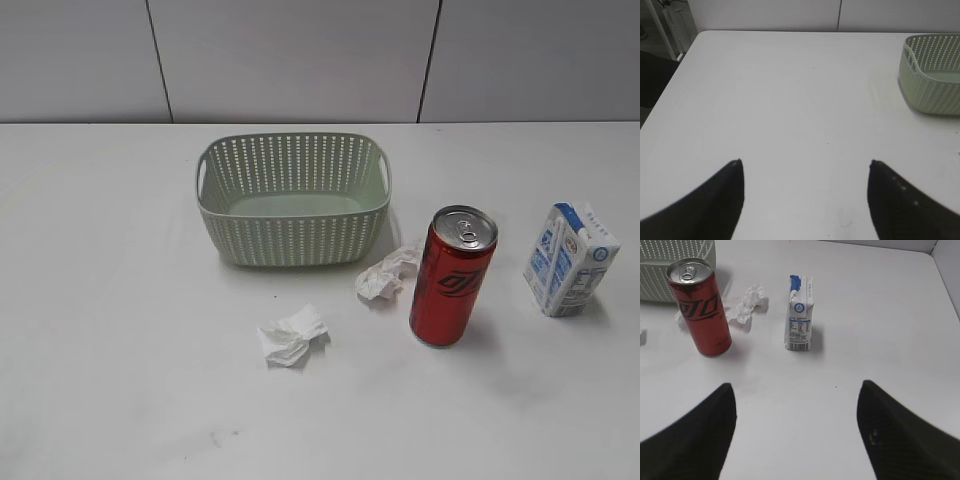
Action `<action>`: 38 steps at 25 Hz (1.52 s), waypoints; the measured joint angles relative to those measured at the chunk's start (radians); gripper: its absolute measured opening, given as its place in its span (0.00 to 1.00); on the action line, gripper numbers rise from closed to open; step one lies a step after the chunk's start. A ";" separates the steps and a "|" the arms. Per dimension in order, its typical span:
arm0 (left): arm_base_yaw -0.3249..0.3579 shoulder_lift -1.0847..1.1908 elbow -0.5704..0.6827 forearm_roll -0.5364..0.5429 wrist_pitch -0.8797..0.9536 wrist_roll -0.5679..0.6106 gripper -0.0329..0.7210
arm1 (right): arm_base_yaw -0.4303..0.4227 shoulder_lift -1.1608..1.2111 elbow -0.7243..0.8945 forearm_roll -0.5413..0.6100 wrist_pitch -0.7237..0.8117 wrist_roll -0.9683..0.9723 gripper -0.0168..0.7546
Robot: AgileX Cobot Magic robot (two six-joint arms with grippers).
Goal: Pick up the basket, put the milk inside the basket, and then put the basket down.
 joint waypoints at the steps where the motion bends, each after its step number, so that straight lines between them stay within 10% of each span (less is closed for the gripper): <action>1: 0.000 0.000 0.000 0.000 0.000 0.000 0.82 | 0.000 0.000 0.000 0.000 0.000 0.000 0.79; 22: 0.000 0.024 -0.016 -0.086 -0.048 0.000 0.82 | 0.000 0.000 0.000 0.007 0.000 0.000 0.79; 38: -0.001 0.717 -0.297 -0.108 -0.193 0.042 0.80 | 0.000 0.000 0.000 0.008 0.000 0.000 0.79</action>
